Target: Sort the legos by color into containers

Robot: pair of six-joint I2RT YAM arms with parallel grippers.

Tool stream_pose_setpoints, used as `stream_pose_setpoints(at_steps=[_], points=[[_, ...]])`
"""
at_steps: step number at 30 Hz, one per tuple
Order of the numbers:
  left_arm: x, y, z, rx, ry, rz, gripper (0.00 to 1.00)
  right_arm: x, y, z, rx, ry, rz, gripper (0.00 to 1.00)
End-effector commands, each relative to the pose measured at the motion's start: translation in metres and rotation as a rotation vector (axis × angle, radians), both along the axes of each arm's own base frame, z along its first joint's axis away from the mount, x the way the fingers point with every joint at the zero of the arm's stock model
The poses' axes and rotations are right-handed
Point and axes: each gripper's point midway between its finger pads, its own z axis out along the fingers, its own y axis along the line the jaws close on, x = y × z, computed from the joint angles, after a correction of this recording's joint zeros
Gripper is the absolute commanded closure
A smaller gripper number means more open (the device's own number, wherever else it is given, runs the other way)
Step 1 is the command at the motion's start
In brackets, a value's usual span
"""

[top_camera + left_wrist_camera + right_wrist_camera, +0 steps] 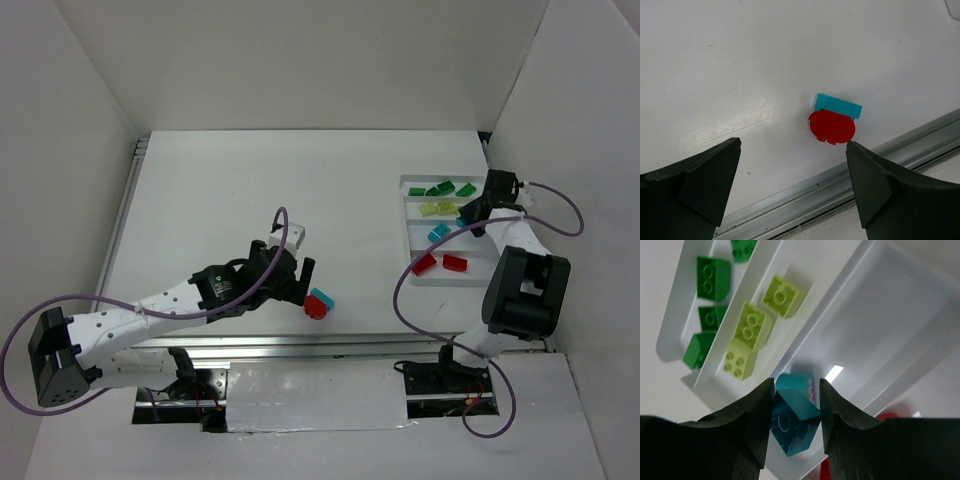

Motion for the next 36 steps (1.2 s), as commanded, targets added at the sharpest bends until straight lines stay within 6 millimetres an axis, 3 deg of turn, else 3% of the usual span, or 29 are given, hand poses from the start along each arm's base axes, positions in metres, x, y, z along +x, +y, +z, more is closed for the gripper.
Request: stream_pose_setpoints(at_steps=[1,7,12,17,21,22,25,26,27,28,30,32,33,36], points=[[-0.006,0.001,0.000,-0.053,0.038,0.029,0.00,0.001,-0.030,0.002,-0.033,0.029,-0.054,0.99],[-0.015,-0.003,-0.017,-0.052,0.093,0.001,0.01,0.005,-0.037,-0.016,0.009,0.052,-0.071,0.82],[-0.019,-0.005,-0.029,-0.042,0.122,-0.019,0.00,0.006,-0.042,-0.018,-0.001,0.066,-0.088,0.46],[-0.020,-0.004,-0.032,-0.039,0.123,-0.022,0.00,0.007,-0.044,-0.003,-0.018,0.036,-0.096,0.26],[-0.020,-0.001,-0.031,-0.033,0.119,-0.011,0.00,0.007,-0.038,0.016,-0.014,-0.007,-0.079,0.22],[-0.019,0.000,-0.030,-0.041,0.119,0.006,0.01,0.007,-0.032,0.030,-0.017,-0.046,-0.063,0.22],[-0.013,0.012,-0.022,-0.059,0.090,0.099,0.01,0.007,0.013,0.074,-0.065,-0.144,0.063,0.17],[-0.009,0.018,-0.017,-0.069,0.078,0.143,0.01,0.008,0.051,0.084,-0.099,-0.155,0.165,0.01],[-0.002,0.027,-0.013,-0.090,0.060,0.239,0.00,0.001,0.061,0.111,-0.160,-0.206,0.173,0.00],[-0.003,0.038,-0.011,-0.071,0.064,0.287,0.00,-0.005,0.073,0.121,-0.184,-0.219,0.198,0.00],[0.001,0.055,-0.002,-0.117,0.064,0.420,0.00,-0.024,0.142,0.139,-0.200,-0.263,0.365,0.00],[0.002,0.084,0.006,-0.081,0.031,0.539,0.01,-0.041,0.171,0.133,-0.213,-0.267,0.424,0.00],[0.001,0.093,0.013,-0.134,0.025,0.615,0.01,-0.060,0.207,0.123,-0.177,-0.271,0.502,0.00],[-0.001,0.115,0.034,-0.175,-0.033,0.671,0.00,-0.083,0.263,0.103,-0.142,-0.272,0.653,0.00]])
